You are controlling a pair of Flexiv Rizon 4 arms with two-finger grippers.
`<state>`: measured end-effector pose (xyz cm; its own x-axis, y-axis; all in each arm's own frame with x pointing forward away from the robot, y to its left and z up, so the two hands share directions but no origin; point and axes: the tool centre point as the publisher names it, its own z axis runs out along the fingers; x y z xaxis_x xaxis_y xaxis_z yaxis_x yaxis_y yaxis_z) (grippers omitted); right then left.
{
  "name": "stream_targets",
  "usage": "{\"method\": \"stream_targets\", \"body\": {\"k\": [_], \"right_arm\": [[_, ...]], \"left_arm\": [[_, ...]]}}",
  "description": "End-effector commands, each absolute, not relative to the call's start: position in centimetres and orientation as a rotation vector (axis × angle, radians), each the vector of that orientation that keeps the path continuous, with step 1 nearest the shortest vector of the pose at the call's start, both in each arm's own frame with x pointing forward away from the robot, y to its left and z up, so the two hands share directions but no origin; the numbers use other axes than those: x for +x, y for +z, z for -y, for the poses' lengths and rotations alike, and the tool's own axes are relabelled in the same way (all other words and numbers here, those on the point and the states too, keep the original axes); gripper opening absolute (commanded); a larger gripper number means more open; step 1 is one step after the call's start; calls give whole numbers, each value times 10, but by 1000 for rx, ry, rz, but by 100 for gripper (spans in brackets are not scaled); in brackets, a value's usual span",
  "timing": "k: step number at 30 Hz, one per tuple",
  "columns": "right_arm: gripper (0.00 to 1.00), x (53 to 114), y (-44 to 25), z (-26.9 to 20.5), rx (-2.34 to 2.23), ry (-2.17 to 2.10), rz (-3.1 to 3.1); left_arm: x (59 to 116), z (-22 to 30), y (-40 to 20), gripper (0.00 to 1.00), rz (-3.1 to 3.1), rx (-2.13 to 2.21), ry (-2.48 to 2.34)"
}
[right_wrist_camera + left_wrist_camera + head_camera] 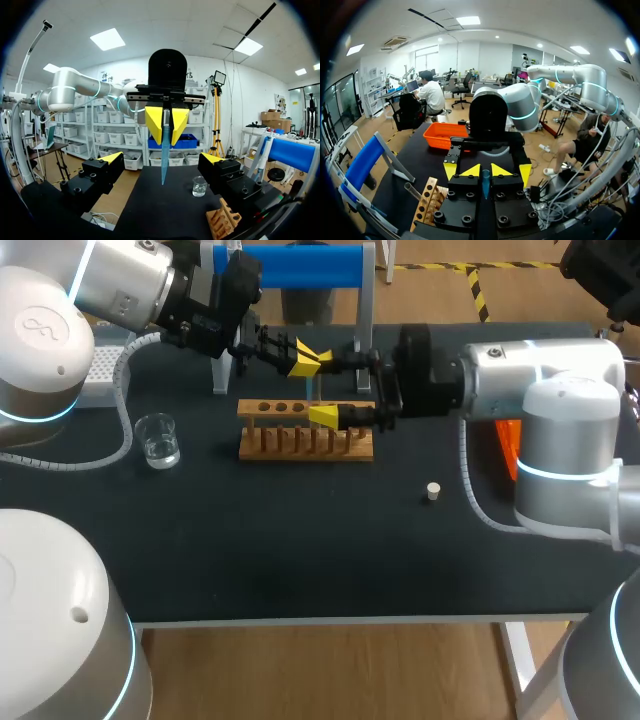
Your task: Invert the test tube, pick up the pipette, mount the tip to pipette, aspirate from beaker and dispense into the tube, eject the tip, return the pipette, and cap with the stopper.
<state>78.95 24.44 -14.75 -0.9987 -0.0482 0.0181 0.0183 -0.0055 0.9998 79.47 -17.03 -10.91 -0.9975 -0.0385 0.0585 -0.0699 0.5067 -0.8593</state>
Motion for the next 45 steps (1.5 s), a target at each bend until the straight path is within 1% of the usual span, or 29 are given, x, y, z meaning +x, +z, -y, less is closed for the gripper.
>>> {"method": "stream_targets", "body": {"k": [1,4,6,12,14,16,18,24,25,27,28,31,34,35,36,42,43,44,45], "right_arm": [[100,792,-148,-250,34,-2193,2177],[100,792,-148,-252,36,-2192,2173],[95,792,-148,-253,39,-2191,2170],[84,790,-146,-256,62,-2194,2162],[71,790,-145,-257,70,-2196,2159],[62,789,-144,-257,77,-2197,2157],[51,788,-143,-257,81,-2198,2156],[38,787,-141,-255,94,-2204,2153],[32,787,-141,-254,95,-2204,2153],[23,787,-141,-254,99,-2206,2153],[20,787,-141,-254,100,-2206,2153],[17,787,-140,-254,103,-2204,2154],[9,786,-139,-254,107,-2204,2154],[3,786,-139,-254,109,-2204,2154],[0,786,-139,-254,110,-2205,2154],[0,786,-139,-253,114,-2204,2154],[0,786,-139,-253,115,-2204,2154],[0,786,-139,-253,116,-2202,2155],[0,786,-140,-252,116,-2201,2156]], "left_arm": [[795,169,-109,0,2698,95,1539],[795,169,-109,0,2698,95,1539],[795,169,-109,0,2698,95,1539],[795,169,-109,0,2698,95,1539],[795,169,-109,0,2698,95,1539],[795,169,-109,0,2698,95,1539],[795,169,-109,0,2698,95,1539],[795,169,-109,0,2698,95,1539],[795,169,-109,0,2698,95,1539],[795,169,-109,0,2698,95,1539],[795,169,-109,0,2698,95,1539],[795,169,-109,0,2698,95,1539],[795,169,-109,0,2698,95,1539],[795,169,-109,0,2698,95,1539],[795,169,-109,0,2698,95,1539],[795,169,-109,0,2698,95,1539],[795,169,-109,38,2698,95,1539],[795,169,-109,100,2698,95,1539],[795,169,-109,100,2698,95,1539]]}}
